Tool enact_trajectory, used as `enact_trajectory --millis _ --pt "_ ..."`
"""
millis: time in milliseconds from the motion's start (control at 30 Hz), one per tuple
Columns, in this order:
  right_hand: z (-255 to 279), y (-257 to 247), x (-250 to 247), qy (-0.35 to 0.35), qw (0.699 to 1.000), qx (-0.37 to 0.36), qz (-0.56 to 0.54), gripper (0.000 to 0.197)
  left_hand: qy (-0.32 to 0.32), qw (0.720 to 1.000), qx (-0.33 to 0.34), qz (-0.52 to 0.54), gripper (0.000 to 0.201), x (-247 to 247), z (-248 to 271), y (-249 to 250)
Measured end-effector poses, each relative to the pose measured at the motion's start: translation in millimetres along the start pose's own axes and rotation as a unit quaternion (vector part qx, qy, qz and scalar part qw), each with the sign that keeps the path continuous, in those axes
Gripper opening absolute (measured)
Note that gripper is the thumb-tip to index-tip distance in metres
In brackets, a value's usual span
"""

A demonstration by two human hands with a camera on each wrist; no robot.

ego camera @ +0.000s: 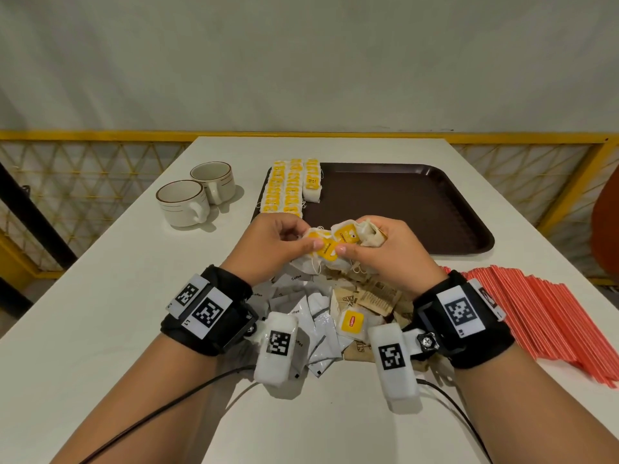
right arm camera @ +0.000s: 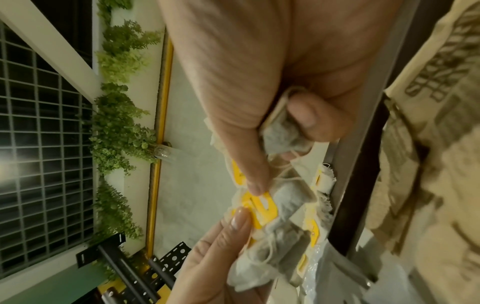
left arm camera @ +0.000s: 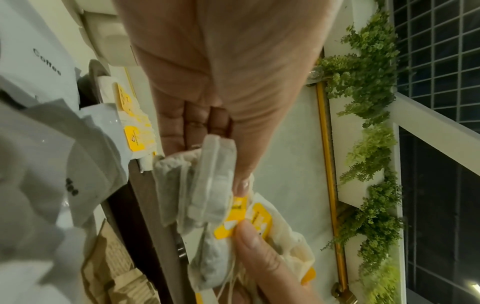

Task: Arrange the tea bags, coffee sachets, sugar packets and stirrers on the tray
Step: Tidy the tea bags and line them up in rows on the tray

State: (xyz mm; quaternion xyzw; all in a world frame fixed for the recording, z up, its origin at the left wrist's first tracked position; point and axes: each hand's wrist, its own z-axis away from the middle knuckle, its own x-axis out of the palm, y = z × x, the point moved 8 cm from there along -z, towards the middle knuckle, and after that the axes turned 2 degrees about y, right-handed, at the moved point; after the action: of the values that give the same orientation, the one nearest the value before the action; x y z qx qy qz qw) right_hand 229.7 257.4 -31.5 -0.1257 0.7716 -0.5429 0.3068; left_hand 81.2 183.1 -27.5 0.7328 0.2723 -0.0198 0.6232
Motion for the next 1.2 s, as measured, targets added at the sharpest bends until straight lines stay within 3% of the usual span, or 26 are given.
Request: enact_trajectory --millis 333,533,700,933,1100,1200 --pt "-1 4 1 0.009 0.999 0.027 -0.031 0.018 0.021 0.998 -0.005 0.055 0.009 5 -11 -4" --pt "-8 23 6 0.048 0.982 0.114 -0.142 0.017 0.001 0.999 0.000 0.048 0.016 9 -29 -7" --pt "-20 26 13 0.053 0.975 0.153 -0.150 0.018 -0.024 0.997 -0.007 0.068 0.015 3 -45 -7" --pt "-44 17 21 0.026 0.979 0.147 -0.141 0.027 -0.025 0.995 -0.032 0.094 0.011 -10 -57 -21" --pt "-45 14 30 0.004 0.972 0.152 -0.181 0.016 -0.011 0.995 -0.038 0.093 0.005 -17 -56 -17" --pt "-38 15 28 -0.003 0.970 0.143 -0.199 0.022 -0.006 0.995 -0.038 0.096 0.007 -13 -50 -14"
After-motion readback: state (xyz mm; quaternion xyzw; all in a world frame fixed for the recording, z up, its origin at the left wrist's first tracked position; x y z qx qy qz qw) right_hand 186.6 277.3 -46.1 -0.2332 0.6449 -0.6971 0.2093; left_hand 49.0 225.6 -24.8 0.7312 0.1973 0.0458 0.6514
